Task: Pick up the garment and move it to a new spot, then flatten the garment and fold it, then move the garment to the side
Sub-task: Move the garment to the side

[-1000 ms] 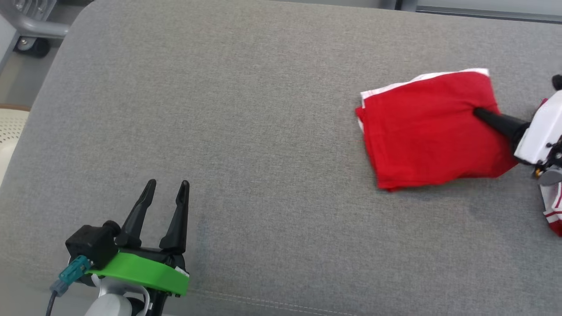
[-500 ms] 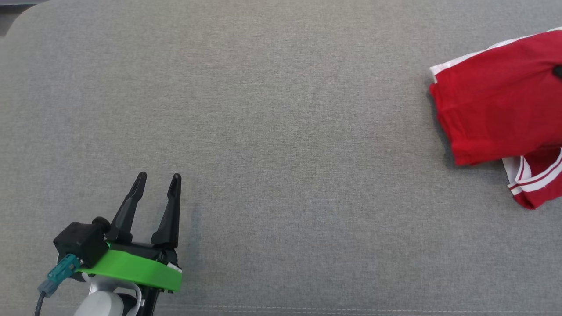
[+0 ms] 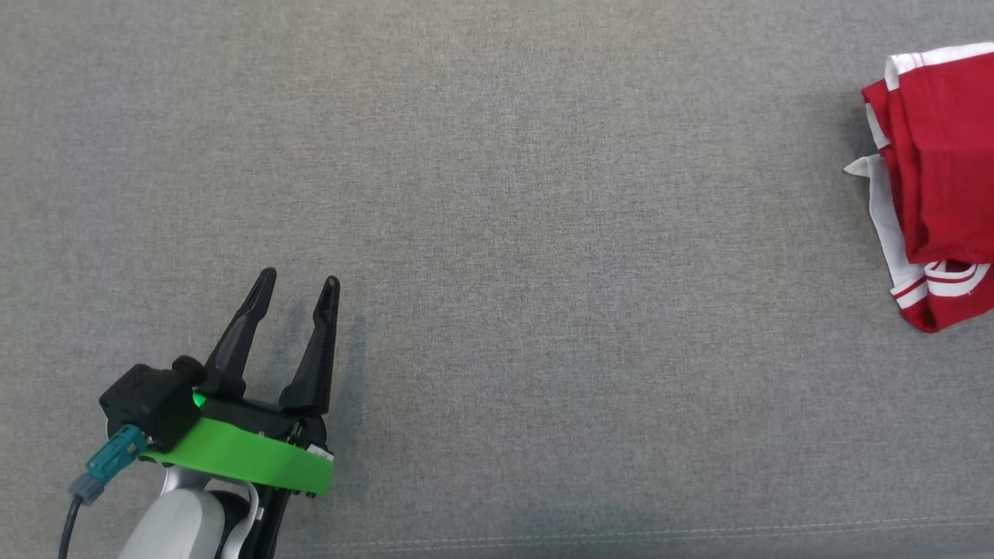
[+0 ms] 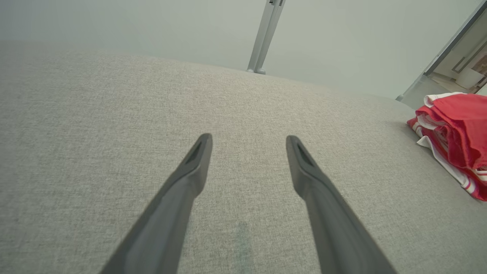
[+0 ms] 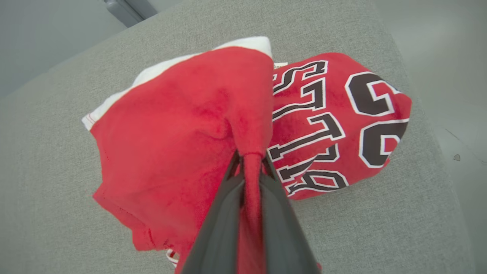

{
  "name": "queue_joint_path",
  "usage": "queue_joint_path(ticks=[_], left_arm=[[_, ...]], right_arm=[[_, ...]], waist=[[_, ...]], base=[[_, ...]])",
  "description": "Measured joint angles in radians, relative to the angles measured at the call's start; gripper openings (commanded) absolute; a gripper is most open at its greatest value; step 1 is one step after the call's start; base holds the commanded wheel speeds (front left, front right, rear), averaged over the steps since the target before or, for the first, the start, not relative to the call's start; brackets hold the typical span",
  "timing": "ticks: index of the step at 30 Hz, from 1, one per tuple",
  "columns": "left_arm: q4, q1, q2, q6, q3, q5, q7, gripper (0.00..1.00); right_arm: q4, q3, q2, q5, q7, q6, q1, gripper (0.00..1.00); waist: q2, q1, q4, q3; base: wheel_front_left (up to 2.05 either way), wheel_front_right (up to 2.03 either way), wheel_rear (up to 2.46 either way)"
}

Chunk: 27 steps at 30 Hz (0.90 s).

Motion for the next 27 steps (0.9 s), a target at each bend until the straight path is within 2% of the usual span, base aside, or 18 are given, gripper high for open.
queue_joint_path(ticks=[3,4,5,7,9,13,23,27], left_arm=[[-0.002,-0.015,-0.001,0.000,-0.001,0.004,0.000,1.00],[-0.001,-0.017,-0.001,0.000,-0.001,0.004,0.000,1.00],[-0.001,-0.019,-0.002,0.000,-0.001,0.004,0.000,1.00],[0.001,-0.020,-0.003,0.000,-0.001,0.004,0.000,1.00],[0.006,-0.023,-0.005,0.000,-0.001,0.004,0.000,1.00],[0.023,-0.044,-0.009,-0.001,-0.003,0.006,0.000,1.00],[0.067,-0.057,-0.008,-0.008,0.000,0.021,-0.001,1.00],[0.110,-0.053,-0.007,-0.003,0.022,0.021,-0.002,1.00]], right_arm=[[0.018,-0.014,0.009,-0.024,-0.051,-0.002,0.001,0.00],[0.025,-0.016,0.014,-0.030,-0.067,-0.002,0.001,0.07],[0.032,-0.018,0.020,-0.038,-0.082,-0.004,0.001,0.09],[0.045,-0.018,0.034,-0.044,-0.096,-0.005,0.003,0.34],[0.059,-0.009,0.040,-0.064,-0.118,-0.005,0.010,1.00],[0.091,-0.004,0.043,-0.111,-0.181,-0.005,0.026,1.00],[0.134,0.015,0.111,-0.182,-0.344,-0.004,0.048,1.00],[0.070,0.007,0.123,-0.223,-0.469,0.036,0.049,1.00]], waist=[[0.0000,0.0000,-0.004,0.028],[0.0000,0.0000,-0.005,0.037],[0.0000,0.0001,-0.007,0.046],[0.0000,0.0001,-0.009,0.060],[0.0000,0.0001,-0.012,0.072],[0.0000,0.0001,-0.015,0.081],[0.0000,0.0001,-0.021,0.035],[0.0000,0.0001,-0.026,-0.013]], base=[[0.00,0.00,0.00],[0.00,0.00,0.00],[0.00,0.00,0.00],[0.00,0.00,0.00],[0.00,0.00,0.00],[0.00,0.00,0.00],[0.00,0.00,0.00],[0.00,0.00,0.00]])
